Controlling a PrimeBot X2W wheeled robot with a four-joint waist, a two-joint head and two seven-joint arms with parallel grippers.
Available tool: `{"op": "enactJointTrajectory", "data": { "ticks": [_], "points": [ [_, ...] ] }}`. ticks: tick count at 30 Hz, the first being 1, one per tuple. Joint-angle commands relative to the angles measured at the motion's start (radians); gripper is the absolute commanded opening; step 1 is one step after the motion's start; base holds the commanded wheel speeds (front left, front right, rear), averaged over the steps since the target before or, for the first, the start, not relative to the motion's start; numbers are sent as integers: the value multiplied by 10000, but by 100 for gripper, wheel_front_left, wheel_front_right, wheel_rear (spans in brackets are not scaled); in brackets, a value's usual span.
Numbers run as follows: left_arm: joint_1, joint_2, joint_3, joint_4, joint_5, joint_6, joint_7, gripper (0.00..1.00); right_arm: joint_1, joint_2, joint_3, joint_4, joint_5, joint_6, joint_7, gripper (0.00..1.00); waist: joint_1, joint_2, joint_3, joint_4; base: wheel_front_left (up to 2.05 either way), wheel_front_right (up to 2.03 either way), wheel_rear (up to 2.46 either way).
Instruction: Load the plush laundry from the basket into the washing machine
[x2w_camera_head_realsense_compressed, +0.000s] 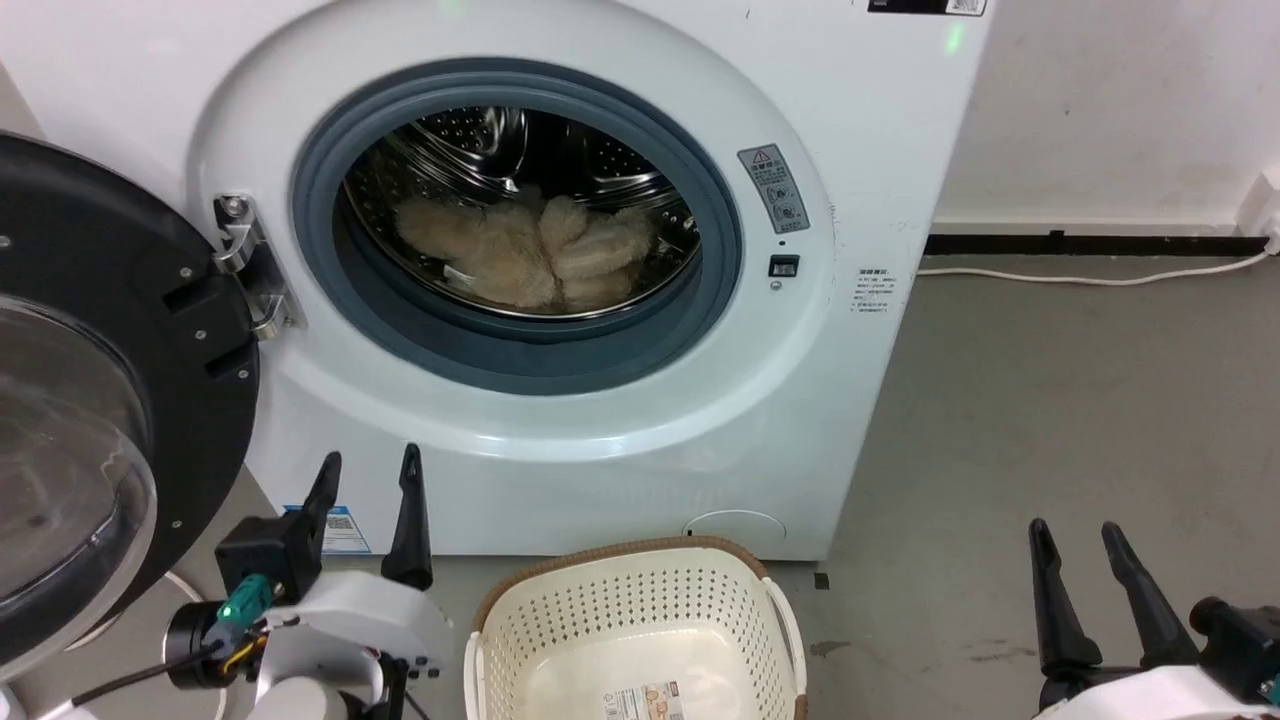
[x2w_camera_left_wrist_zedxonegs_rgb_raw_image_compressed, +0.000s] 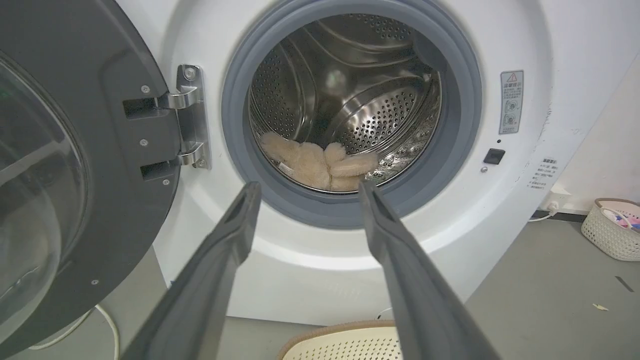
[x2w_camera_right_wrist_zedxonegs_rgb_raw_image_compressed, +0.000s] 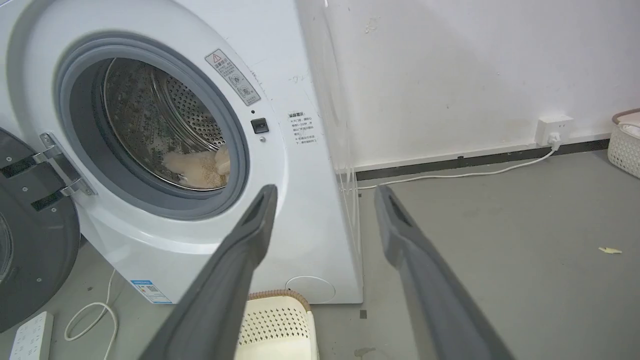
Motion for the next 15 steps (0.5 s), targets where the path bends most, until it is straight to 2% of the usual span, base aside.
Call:
{"op": "enactJointTrajectory", "data": {
  "ticks": [1,15],
  "points": [
    [158,52,-23,-84,-82,-60,-35,100,138,-18,20,-48,-56,8,17,100,0,0,-27,26,0,0,0],
    [1471,236,397,-912,-305,-71,-586,100,382,-18,265,-47,-80,8,46,100,0,0,-194,245,0,0,0]
  ]
}}
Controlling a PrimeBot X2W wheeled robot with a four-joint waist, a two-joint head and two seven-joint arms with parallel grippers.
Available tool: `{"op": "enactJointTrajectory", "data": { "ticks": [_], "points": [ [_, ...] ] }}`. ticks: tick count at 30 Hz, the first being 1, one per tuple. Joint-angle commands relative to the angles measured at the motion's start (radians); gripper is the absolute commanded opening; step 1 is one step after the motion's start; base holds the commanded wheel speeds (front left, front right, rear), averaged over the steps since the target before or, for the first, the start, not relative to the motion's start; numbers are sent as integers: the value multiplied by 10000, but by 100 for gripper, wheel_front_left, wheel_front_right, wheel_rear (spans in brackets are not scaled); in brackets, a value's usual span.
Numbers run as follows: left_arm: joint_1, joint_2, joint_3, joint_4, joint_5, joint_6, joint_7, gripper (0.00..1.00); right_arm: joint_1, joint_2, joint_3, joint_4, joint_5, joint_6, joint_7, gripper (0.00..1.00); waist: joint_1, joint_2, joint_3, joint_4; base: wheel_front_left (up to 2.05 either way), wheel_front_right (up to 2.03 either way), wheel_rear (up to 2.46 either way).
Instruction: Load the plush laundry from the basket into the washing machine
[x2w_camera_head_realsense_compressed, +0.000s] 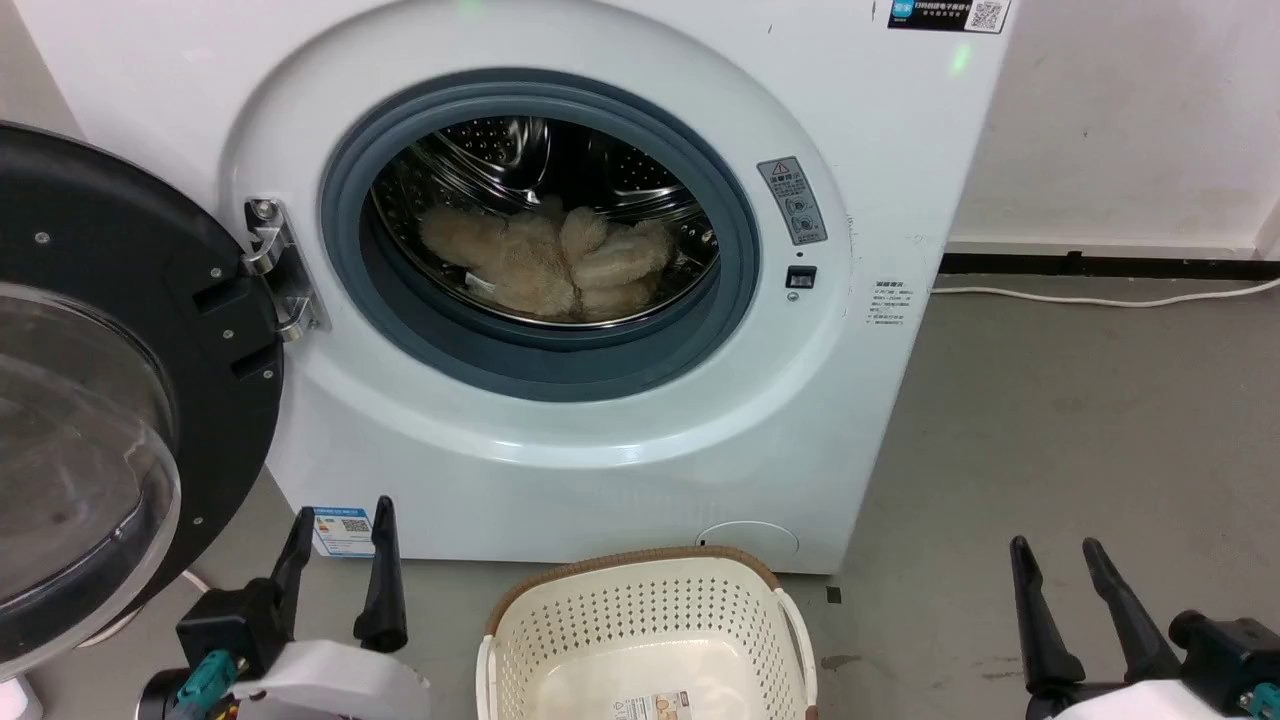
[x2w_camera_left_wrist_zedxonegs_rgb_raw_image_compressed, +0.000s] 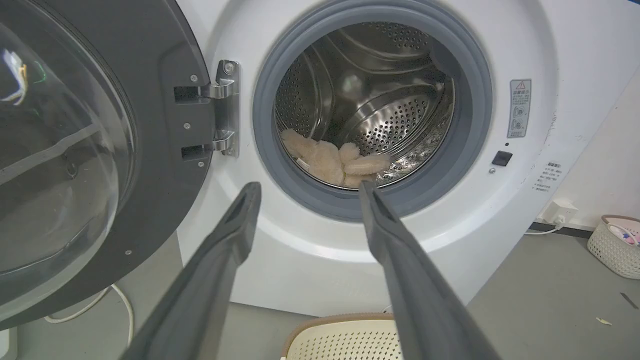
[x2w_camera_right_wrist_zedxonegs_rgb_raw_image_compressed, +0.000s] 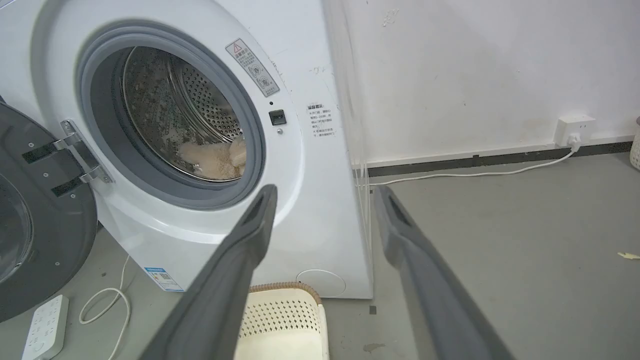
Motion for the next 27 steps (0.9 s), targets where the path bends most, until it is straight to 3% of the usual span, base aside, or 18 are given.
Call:
{"op": "enactJointTrajectory", "data": {
  "ticks": [1,7,27],
  "points": [
    [181,33,5,-66,-12,-19,-75,100,170,-18,35,-31,-3,8,6,100,0,0,-4,14,0,0,0],
    [522,165,-103,-134,-11,-96,-30,100,308,-18,128,-9,16,8,9,100,0,0,-28,68,0,0,0],
    [884,454,-249,-698,73,289,521,100,605,-18,302,-107,-51,8,156,100,0,0,-119,166,0,0,0]
  ]
}}
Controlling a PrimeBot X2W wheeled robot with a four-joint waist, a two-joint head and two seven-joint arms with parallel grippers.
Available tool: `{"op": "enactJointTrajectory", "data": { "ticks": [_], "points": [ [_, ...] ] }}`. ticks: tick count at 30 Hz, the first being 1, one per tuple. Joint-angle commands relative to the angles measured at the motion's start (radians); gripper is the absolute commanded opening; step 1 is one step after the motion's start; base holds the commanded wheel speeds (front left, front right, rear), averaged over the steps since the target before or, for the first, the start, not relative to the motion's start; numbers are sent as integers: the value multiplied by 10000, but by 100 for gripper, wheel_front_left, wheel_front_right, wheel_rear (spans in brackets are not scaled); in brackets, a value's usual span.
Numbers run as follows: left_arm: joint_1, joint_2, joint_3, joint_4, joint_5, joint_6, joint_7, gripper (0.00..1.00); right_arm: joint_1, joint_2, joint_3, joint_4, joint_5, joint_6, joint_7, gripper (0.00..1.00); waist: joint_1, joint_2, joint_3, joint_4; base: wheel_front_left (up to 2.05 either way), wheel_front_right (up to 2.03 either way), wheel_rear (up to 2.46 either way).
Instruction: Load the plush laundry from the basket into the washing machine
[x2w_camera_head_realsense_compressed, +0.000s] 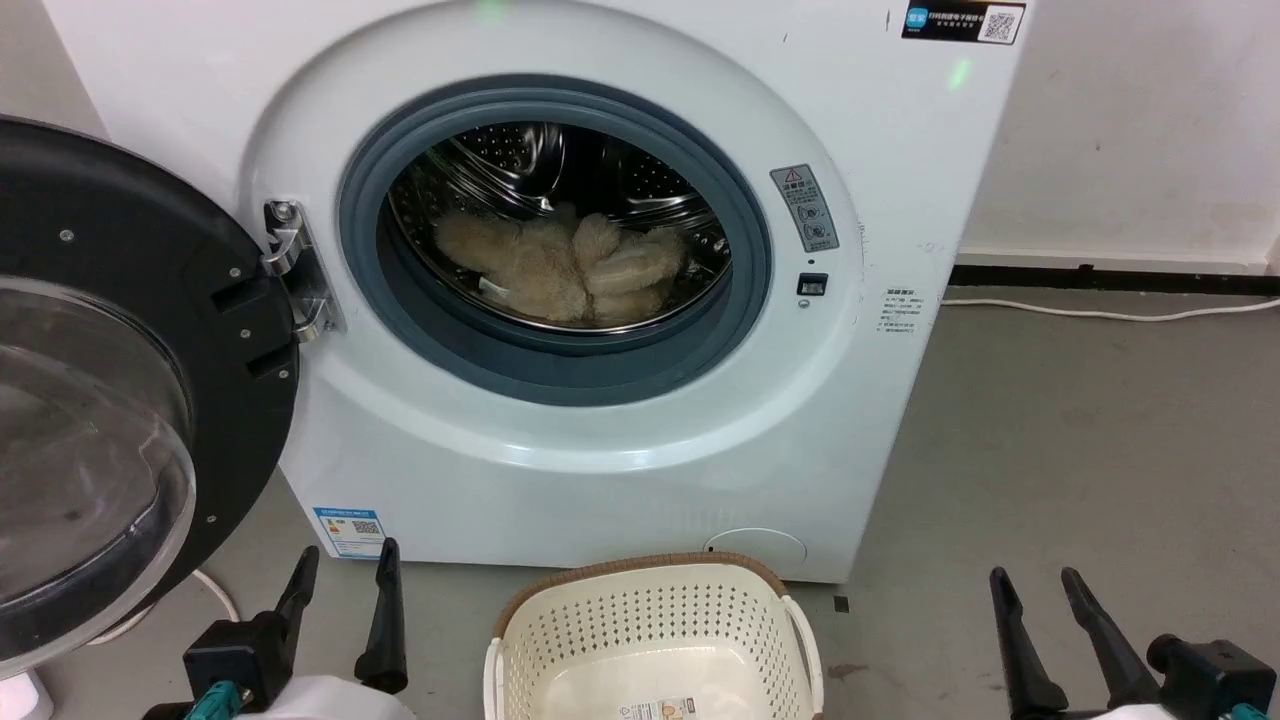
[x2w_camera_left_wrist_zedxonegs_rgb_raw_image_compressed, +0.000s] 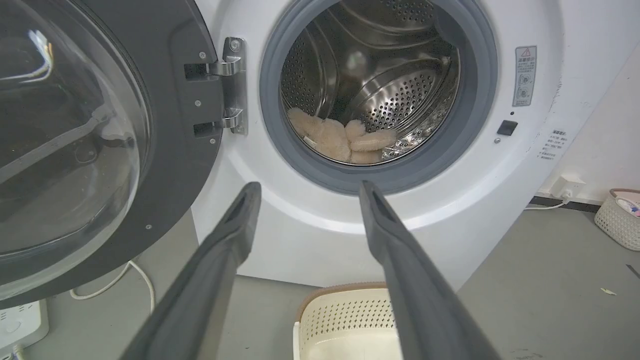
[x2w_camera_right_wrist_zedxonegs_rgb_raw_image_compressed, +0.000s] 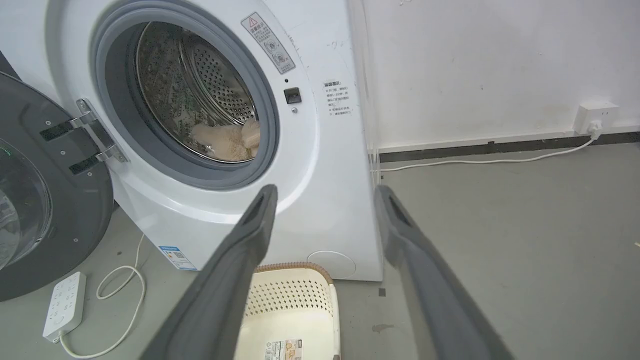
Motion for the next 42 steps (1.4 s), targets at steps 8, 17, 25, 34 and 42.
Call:
{"op": "enactJointTrajectory", "data": {
  "ticks": [8,17,25,34,42],
  "points": [
    [117,37,26,-29,-132,15,50,100,169,-18,50,-97,-46,8,49,100,0,0,-2,19,0,0,0],
    [-2,-12,-19,4,-116,-8,37,0,-2,0,54,-44,-16,0,49,0,1,0,6,-3,0,0,0],
    [-18,-130,96,2,80,-104,104,0,-53,-1,60,-50,-113,0,86,0,2,0,27,0,0,0,0],
    [-48,-356,317,-1,461,-292,233,0,-153,-2,76,-61,-302,1,160,0,1,0,68,6,0,0,0],
    [-82,-609,563,-4,886,-501,378,0,-264,-3,93,-74,-513,2,243,0,1,0,112,13,0,0,0]
  ]
}}
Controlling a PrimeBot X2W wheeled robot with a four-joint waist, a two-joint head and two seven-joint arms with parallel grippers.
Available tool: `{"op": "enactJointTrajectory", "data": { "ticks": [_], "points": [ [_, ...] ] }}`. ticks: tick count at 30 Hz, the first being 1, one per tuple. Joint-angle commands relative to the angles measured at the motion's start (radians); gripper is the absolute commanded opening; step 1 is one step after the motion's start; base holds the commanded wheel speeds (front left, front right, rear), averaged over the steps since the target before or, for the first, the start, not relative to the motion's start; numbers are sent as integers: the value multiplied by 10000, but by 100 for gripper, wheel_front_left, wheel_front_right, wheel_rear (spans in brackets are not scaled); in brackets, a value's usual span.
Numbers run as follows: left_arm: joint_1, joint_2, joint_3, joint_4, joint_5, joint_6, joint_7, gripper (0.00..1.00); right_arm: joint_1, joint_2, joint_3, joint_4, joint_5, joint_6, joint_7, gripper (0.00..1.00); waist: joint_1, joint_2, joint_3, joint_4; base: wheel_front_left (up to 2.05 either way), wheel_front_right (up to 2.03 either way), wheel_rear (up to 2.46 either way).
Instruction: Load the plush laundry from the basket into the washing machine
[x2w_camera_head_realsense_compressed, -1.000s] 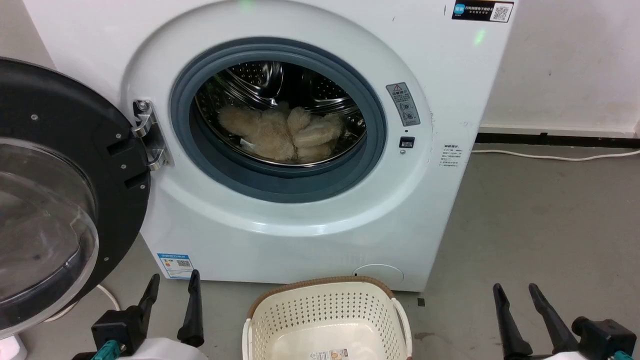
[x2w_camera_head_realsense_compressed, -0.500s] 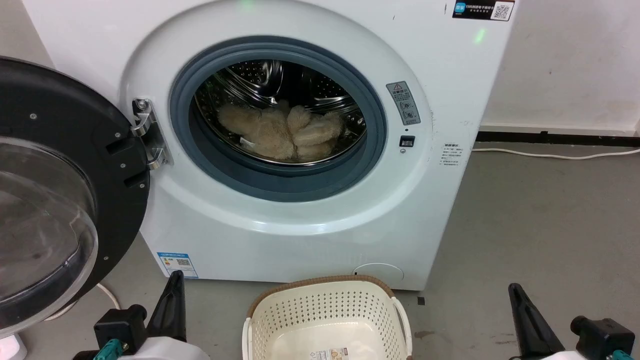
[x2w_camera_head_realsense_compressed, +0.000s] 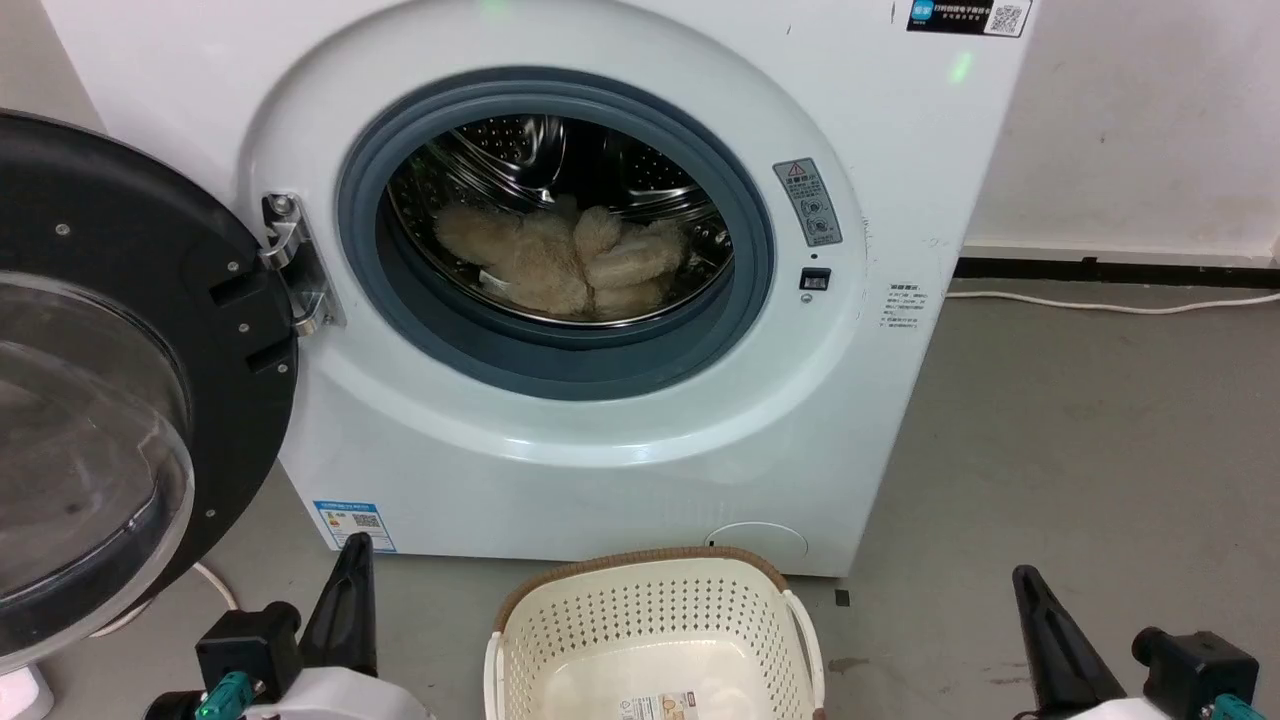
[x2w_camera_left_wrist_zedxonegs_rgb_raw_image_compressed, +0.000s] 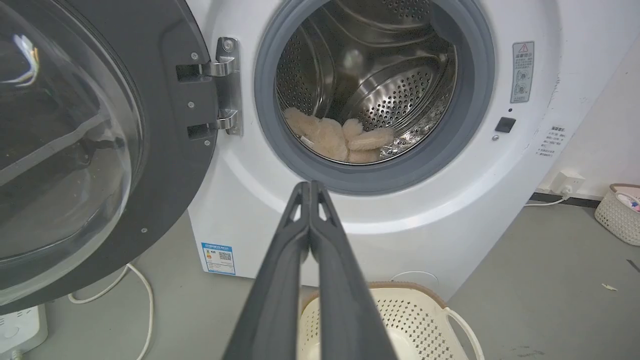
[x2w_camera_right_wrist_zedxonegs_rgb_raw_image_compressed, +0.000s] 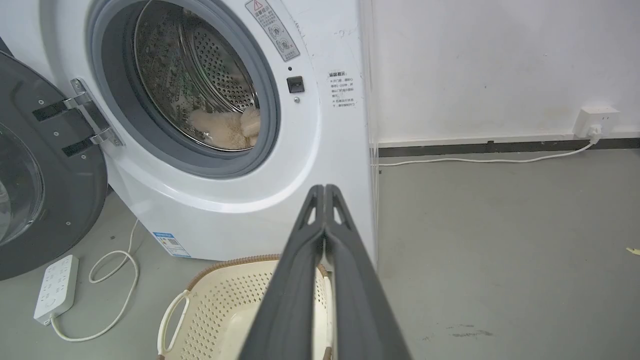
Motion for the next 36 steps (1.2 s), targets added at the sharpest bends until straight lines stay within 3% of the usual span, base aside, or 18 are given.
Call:
{"op": "enactJointTrajectory", "data": {
  "ticks": [1,36],
  "points": [
    [-73,-73,81,-9,140,-63,51,0,-214,-4,22,-31,-89,2,23,0,-1,0,3,1,0,0,0],
    [-203,-1058,1040,-22,1796,-877,615,0,-646,-9,90,-79,-911,4,343,0,-1,0,178,26,0,0,0]
  ]
}}
